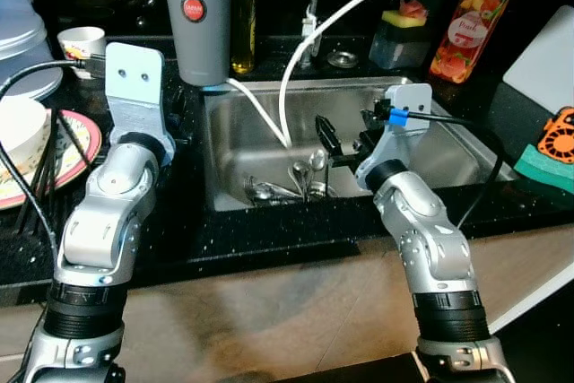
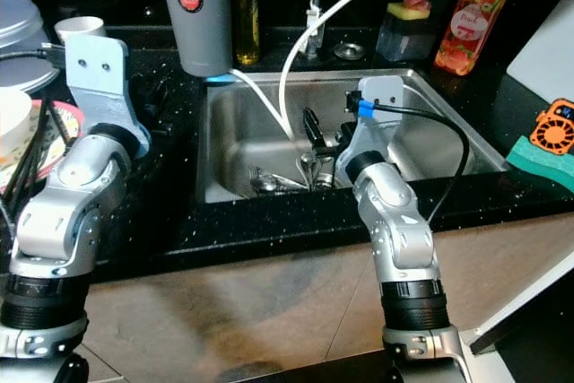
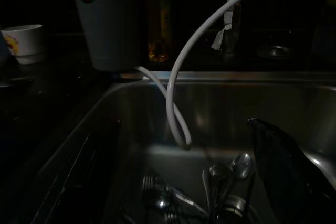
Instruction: Kitchen organization
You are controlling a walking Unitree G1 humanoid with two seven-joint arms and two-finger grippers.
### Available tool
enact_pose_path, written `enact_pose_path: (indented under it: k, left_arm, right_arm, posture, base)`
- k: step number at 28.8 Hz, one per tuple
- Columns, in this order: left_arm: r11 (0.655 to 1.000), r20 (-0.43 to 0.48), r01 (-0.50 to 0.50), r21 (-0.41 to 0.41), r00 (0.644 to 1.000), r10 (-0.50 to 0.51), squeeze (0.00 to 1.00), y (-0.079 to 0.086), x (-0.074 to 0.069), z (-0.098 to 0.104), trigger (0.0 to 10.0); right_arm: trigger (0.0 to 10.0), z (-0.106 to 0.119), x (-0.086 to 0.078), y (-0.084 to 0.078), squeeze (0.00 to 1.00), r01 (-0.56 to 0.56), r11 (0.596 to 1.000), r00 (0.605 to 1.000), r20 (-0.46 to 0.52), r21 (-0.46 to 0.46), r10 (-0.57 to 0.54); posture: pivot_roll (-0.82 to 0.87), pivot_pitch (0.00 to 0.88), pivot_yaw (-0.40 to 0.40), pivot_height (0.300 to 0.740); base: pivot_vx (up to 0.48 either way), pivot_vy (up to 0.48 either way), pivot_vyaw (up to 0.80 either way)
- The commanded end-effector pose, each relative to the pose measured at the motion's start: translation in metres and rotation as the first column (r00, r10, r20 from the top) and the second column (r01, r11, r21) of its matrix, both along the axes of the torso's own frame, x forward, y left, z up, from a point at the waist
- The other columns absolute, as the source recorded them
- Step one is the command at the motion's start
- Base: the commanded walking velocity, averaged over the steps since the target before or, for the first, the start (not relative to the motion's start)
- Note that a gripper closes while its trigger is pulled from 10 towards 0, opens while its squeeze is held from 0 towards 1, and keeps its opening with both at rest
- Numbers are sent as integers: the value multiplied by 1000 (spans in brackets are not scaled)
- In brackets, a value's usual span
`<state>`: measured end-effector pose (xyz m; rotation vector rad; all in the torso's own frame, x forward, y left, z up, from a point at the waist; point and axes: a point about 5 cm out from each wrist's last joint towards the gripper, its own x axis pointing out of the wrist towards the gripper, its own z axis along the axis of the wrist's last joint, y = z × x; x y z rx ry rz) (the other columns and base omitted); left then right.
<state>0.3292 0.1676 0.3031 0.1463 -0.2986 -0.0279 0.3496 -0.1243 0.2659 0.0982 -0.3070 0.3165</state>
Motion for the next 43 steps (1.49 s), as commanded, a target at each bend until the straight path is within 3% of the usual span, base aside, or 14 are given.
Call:
enact_pose_path:
  k: [1, 12, 16, 20, 32, 37, 39, 43]
  left_arm:
    - [1000, -5, 14, -4, 1000, -14, 0, -3, -3, -2, 10000]
    - [1000, -45, 13, 4, 999, -13, 0, -3, -2, -6, 10000]
    - [1000, -86, 23, 5, 996, -23, 0, -5, -2, -12, 10000]
    - [995, -177, 93, 46, 981, -84, 0, -11, -9, -31, 10000]
    - [999, -217, 47, -19, 975, -50, 0, -2, -10, -42, 10000]
    - [1000, -227, 17, 11, 974, -14, 0, 1, -12, -50, 10000]
    - [998, -229, 13, 60, 973, 1, 0, 1, -14, -53, 10000]
    - [998, -231, 3, 62, 973, 11, 0, 0, -15, -55, 10000]
  right_arm:
    - [10000, -1, -2, 0, 0, -5, 1000, 1000, -6, 9, 6]
    - [10000, 0, -4, 1, 0, -11, 1000, 1000, -12, 12, 11]
    - [10000, 1, -5, 2, 0, -15, 1000, 1000, -15, 11, 15]
    - [10000, -10, -10, -3, 0, 17, 1000, 998, -56, 20, -16]
    - [10000, -27, -17, -10, 0, 47, 999, 993, -109, 22, -44]
    - [10000, -43, -21, -15, 0, 54, 998, 987, -152, -12, -56]
    - [10000, -46, -23, -16, 0, 61, 998, 985, -164, -8, -62]
    - [10000, -47, -23, -16, 0, 62, 998, 984, -166, -3, -62]
  posture:
    - [-6, 112, -12, 740]
    - [-8, 116, -14, 740]
    - [-10, 119, -14, 740]
    - [-7, 122, -16, 740]
    - [-2, 123, -10, 740]
    - [0, 121, -7, 740]
    - [-2, 119, -5, 740]
    - [-3, 118, -3, 740]
  base:
    - [-364, 0, 0]
    - [-86, 0, 0]
    - [0, 0, 0]
    - [0, 0, 0]
    - [0, 0, 0]
    - [0, 0, 0]
    - [0, -480, 0]
    - [0, -480, 0]
